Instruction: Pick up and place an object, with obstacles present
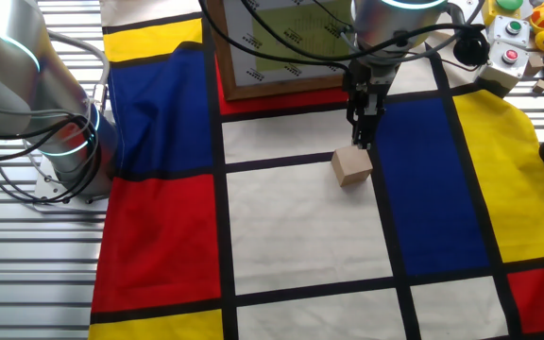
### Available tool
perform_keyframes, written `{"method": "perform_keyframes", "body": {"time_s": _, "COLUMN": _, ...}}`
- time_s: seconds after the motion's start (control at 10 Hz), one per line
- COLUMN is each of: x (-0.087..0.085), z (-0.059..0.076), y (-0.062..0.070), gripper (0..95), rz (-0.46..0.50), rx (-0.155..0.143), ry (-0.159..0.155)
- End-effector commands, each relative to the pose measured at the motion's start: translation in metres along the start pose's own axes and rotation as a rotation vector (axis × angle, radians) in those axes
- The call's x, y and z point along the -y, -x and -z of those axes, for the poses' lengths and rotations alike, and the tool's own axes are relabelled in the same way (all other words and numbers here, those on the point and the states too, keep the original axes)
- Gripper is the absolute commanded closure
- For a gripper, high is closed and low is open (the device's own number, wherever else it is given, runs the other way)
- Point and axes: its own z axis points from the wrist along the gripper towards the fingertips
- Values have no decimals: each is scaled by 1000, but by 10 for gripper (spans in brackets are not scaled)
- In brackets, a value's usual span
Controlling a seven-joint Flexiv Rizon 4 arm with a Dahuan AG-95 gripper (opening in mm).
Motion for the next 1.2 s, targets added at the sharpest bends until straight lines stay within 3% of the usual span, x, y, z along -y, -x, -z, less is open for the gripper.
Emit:
{"method": "perform_keyframes", "body": {"time_s": 0.1, "x": 0, "z": 0, "y": 0, "gripper": 950, "rz": 0, "rx": 0, "ry": 0}}
{"method": "perform_keyframes", "body": {"time_s": 0.2, "x": 0, "z": 0, "y": 0, "gripper": 950, "rz": 203, "rx": 12, "ry": 36}}
{"method": "perform_keyframes", "body": {"time_s": 1.0, "x": 0, "z": 0, "y": 0, "gripper": 950, "rz": 210, "rx": 9, "ry": 33}}
{"method": "perform_keyframes", "body": {"time_s": 1.2, "x": 2, "z": -6, "y": 2, "gripper": 950, "rz": 218, "rx": 9, "ry": 34}}
